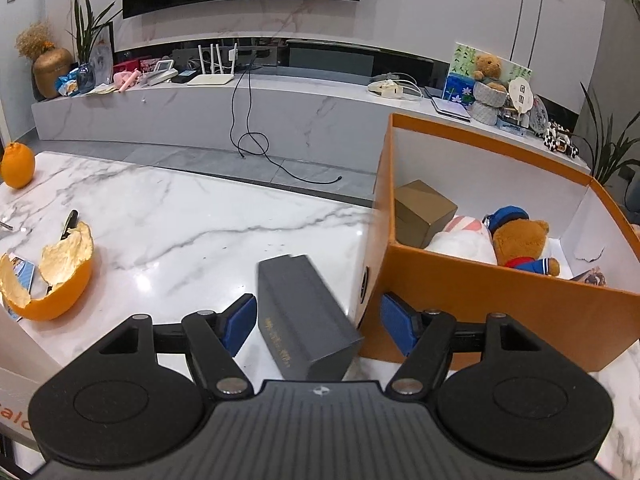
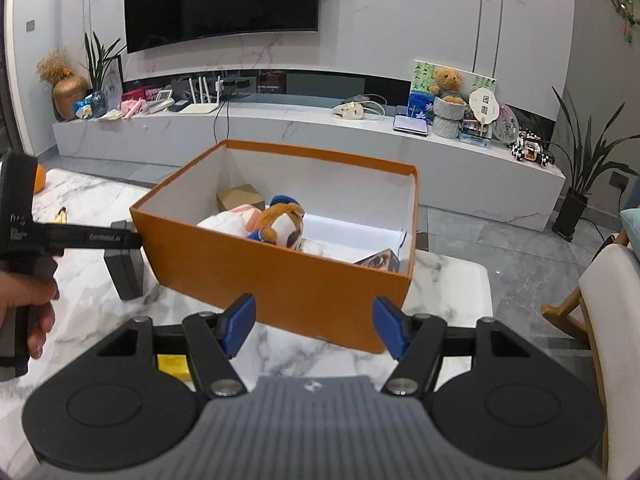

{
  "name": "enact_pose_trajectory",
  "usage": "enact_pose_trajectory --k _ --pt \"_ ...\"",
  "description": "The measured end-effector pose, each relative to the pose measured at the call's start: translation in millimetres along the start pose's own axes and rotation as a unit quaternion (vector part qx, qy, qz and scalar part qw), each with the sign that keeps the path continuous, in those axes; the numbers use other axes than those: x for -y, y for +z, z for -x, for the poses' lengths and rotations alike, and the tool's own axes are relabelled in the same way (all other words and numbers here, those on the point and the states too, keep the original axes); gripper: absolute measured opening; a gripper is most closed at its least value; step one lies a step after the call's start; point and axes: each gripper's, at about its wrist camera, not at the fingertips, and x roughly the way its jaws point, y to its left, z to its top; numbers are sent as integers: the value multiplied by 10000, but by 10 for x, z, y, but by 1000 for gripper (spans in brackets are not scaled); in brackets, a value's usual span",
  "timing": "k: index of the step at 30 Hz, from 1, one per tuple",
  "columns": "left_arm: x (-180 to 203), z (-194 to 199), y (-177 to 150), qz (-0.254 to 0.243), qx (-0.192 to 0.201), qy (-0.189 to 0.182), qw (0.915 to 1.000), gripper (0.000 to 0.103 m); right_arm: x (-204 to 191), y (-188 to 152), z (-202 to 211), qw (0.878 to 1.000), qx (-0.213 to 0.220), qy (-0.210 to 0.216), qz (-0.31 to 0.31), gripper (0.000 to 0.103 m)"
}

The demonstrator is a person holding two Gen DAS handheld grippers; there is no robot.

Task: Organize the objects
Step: 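Withdraw both tools and move toward the dark gray box and pink wallet, then grasp the dark gray box with the left tool while the right tool grasps the pink wallet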

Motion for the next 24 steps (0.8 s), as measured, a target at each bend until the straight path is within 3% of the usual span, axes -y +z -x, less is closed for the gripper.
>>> enact_pose_trajectory --k 10,11,15,19,24 --pt "-12 -171 -56 -154 -207 165 9995 78 -110 -102 -89 9991 -289 90 283 67" --pt "-17 -197 -57 -184 -231 190 9994 76 -122 -108 -91 9991 -295 100 301 67" --pt "-81 -286 -63 -197 -393 51 9990 49 -144 -111 -96 9990 -305 115 318 68" --pt "-138 -229 -102 -217 -445 -79 9987 45 -160 -118 -115 9986 -374 134 341 68" --pt "-165 -32 -245 -320 -658 -418 9964 40 -147 -179 -224 9965 -766 195 273 68"
